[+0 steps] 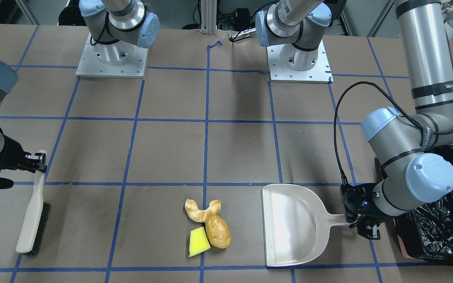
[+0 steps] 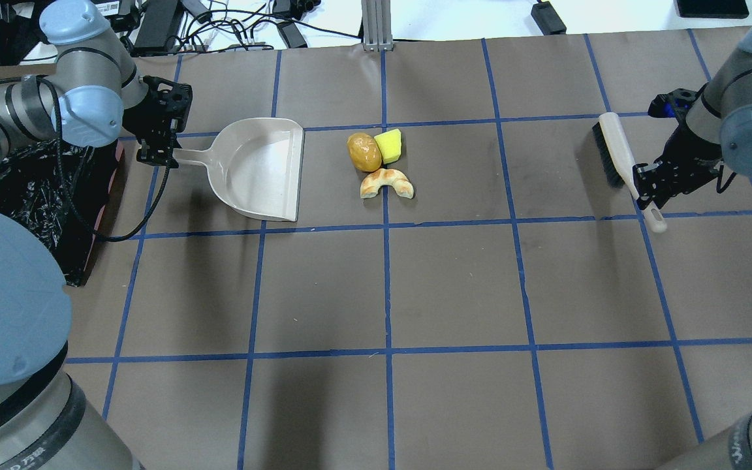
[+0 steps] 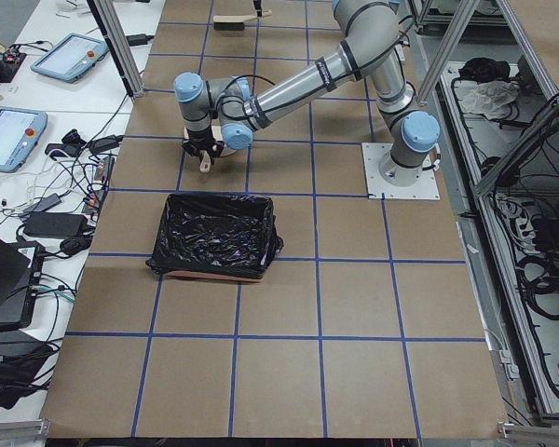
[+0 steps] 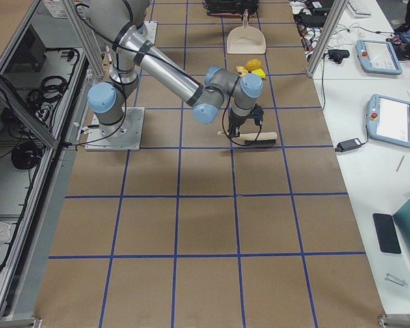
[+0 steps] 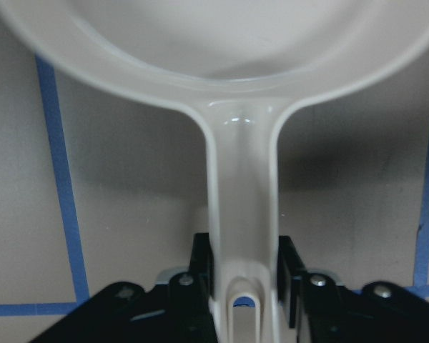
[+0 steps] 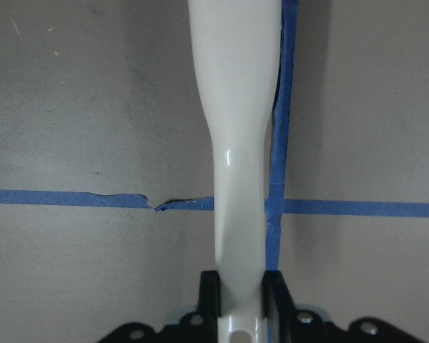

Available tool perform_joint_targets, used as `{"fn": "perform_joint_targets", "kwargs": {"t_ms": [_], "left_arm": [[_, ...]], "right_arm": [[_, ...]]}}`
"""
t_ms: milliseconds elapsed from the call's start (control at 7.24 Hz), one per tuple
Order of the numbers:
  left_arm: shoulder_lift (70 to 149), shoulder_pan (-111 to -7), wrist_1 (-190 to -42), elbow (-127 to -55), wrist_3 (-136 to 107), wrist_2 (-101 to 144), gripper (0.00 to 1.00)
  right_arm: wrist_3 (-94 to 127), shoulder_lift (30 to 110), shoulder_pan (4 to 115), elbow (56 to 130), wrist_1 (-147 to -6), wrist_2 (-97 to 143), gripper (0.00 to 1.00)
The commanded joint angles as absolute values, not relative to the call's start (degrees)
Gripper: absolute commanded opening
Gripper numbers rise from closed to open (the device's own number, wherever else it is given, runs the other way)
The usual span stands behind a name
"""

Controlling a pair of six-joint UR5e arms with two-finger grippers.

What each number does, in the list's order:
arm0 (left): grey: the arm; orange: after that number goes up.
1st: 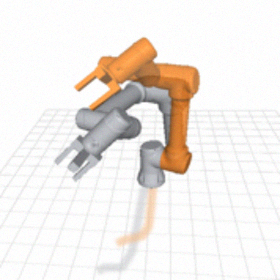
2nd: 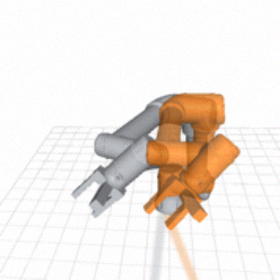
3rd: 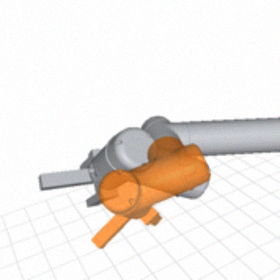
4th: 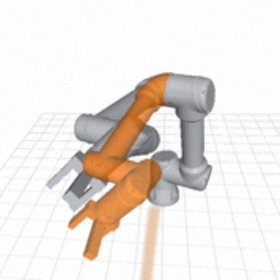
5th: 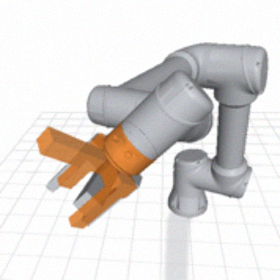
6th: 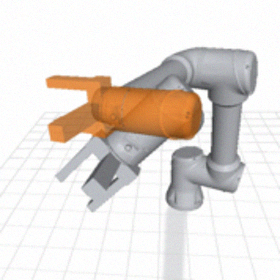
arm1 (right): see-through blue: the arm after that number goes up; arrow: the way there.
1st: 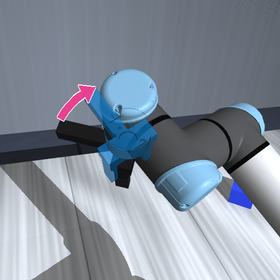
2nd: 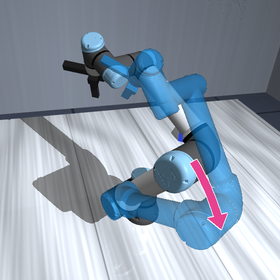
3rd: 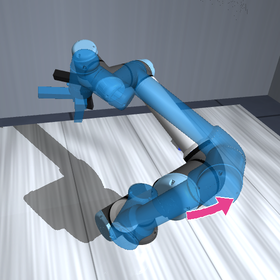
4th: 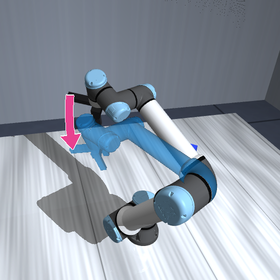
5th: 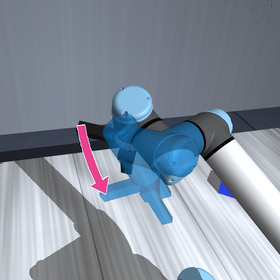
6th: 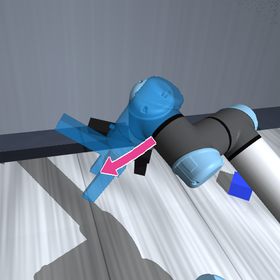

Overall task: Sweep and dump trash into bin
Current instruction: 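Lift the white brush with the right gripper, holding the dustpan with the left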

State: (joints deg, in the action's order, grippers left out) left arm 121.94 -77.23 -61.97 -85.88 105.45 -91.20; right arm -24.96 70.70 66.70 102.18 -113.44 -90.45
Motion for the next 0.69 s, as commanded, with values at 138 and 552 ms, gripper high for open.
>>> {"fn": "perform_joint_targets", "kwargs": {"t_ms": [138,552], "left_arm": [[121.99,-77.78,-61.96,-85.87,105.47,-91.23,0.21],[122.17,-77.96,-62.14,-85.87,105.03,-91.41,0.20]], "right_arm": [[-24.96,70.75,66.71,102.13,-112.76,-90.53,0.00],[-25.05,70.66,66.71,102.13,-112.76,-90.44,0.32]]}}
